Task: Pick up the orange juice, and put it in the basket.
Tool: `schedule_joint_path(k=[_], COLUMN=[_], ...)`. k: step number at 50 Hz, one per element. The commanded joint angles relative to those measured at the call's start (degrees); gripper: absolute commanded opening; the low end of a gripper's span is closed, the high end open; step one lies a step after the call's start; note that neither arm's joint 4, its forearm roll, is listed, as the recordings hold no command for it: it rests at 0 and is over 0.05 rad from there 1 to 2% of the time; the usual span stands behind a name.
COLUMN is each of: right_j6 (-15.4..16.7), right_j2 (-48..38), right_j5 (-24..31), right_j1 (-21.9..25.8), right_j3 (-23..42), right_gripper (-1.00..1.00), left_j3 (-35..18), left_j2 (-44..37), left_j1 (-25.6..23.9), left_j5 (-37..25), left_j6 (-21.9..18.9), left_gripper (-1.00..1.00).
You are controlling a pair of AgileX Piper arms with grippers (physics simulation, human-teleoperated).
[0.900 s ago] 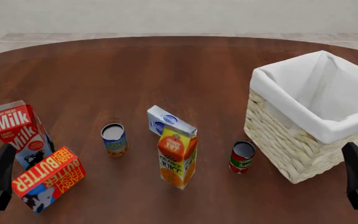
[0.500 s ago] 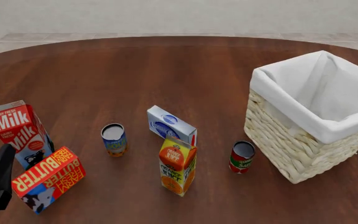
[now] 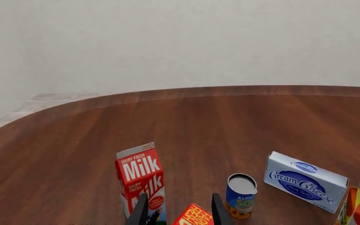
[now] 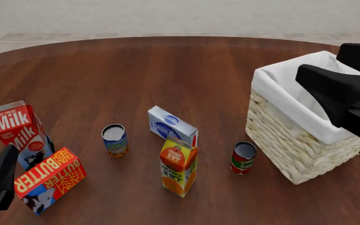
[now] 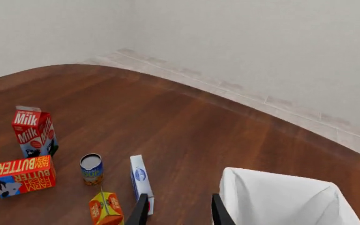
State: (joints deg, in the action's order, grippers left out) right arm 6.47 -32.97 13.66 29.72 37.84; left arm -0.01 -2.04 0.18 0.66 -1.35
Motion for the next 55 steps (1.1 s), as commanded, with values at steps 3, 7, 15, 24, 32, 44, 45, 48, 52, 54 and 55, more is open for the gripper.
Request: schedule_joint_path(k=[3,7,15,24,32,44,45,48,52,54,55], right_j6=[2.97,3.12,4.97,4.57,3.64,5.24,5.24,5.24,5.31,5.4,5.19], right_j2=[-16.05,-21.25,-28.38,-33.36,-35.51,-39.2,-39.2,-40.24,-41.59,-42.16,-42.43], right_j5=[4.62,5.57,7.28,9.1,9.94,11.91,11.91,11.64,11.02,10.48,10.28], right_j1=[9.24,12.15,13.48,15.96,20.58,23.53,23.53,24.22,23.98,23.82,23.78], right_j3=[8.55,9.29,12.54,15.41,15.35,17.49,17.5,17.4,17.71,17.65,17.69], right_gripper=[1.0,1.0,1.0,1.0,1.0,1.0,1.0,1.0,1.0,1.0,1.0], left_j3=[-0.04,0.0,-0.02,-0.02,-0.02,-0.02,-0.02,-0.01,-0.02,-0.01,-0.01], left_j2=[-1.32,-1.0,-2.38,-3.32,-3.92,-6.09,-6.1,-6.17,-6.14,-6.38,-6.46], left_j1=[-0.29,-0.77,-0.47,-0.85,-0.93,-1.3,-1.3,-1.5,-1.41,-1.34,-1.37], left_j5=[0.7,0.55,1.61,2.3,2.67,4.31,4.32,4.36,4.28,4.45,4.48], left_j6=[0.37,0.43,0.84,0.89,1.08,1.07,1.07,1.01,1.12,1.17,1.15], left_gripper=[1.0,1.0,1.0,1.0,1.0,1.0,1.0,1.0,1.0,1.0,1.0])
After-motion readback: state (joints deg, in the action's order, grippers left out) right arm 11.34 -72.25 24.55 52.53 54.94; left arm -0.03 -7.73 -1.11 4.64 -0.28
